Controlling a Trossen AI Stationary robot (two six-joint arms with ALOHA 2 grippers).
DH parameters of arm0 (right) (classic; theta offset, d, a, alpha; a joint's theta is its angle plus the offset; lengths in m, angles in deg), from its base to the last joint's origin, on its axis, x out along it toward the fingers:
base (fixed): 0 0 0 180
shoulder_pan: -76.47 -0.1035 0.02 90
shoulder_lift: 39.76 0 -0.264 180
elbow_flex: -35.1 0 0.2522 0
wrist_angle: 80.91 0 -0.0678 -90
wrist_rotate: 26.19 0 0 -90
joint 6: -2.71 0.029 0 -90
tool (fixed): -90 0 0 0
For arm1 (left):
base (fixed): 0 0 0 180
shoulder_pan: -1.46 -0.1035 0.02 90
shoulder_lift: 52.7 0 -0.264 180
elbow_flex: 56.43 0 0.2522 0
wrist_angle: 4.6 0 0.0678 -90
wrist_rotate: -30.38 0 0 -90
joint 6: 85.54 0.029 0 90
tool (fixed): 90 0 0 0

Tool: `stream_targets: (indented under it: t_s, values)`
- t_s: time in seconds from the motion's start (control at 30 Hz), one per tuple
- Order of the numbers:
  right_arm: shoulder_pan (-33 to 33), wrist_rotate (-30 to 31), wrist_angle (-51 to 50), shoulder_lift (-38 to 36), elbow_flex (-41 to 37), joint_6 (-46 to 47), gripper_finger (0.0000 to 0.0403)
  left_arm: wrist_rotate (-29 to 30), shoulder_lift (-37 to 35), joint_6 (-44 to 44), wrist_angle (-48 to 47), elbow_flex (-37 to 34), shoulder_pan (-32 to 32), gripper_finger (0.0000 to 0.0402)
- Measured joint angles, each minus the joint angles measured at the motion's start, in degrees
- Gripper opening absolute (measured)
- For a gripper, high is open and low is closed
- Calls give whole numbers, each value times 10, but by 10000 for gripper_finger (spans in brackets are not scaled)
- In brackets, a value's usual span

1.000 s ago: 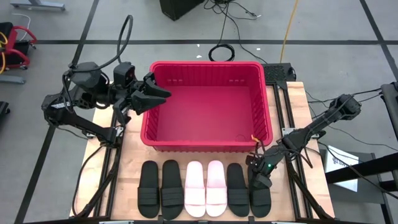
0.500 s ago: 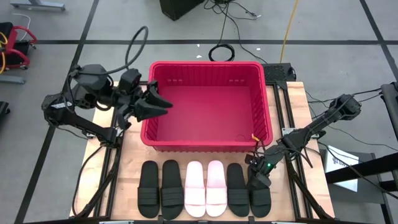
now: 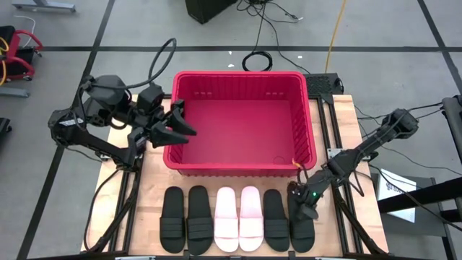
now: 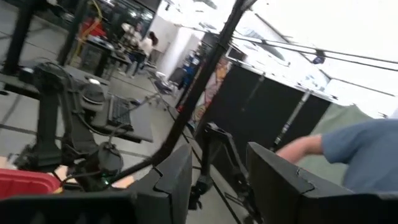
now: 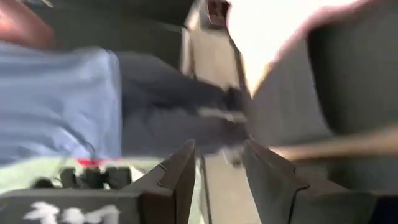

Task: Pick and place slides into bin
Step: Put the black slipper into the red bin

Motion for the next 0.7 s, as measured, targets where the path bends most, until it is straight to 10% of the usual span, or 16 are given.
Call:
stream_targets:
  t_s: [0.7]
  values:
    - [-31, -11, -194, 0, 0, -124, 130, 53, 0, 32, -31, 0, 4, 152]
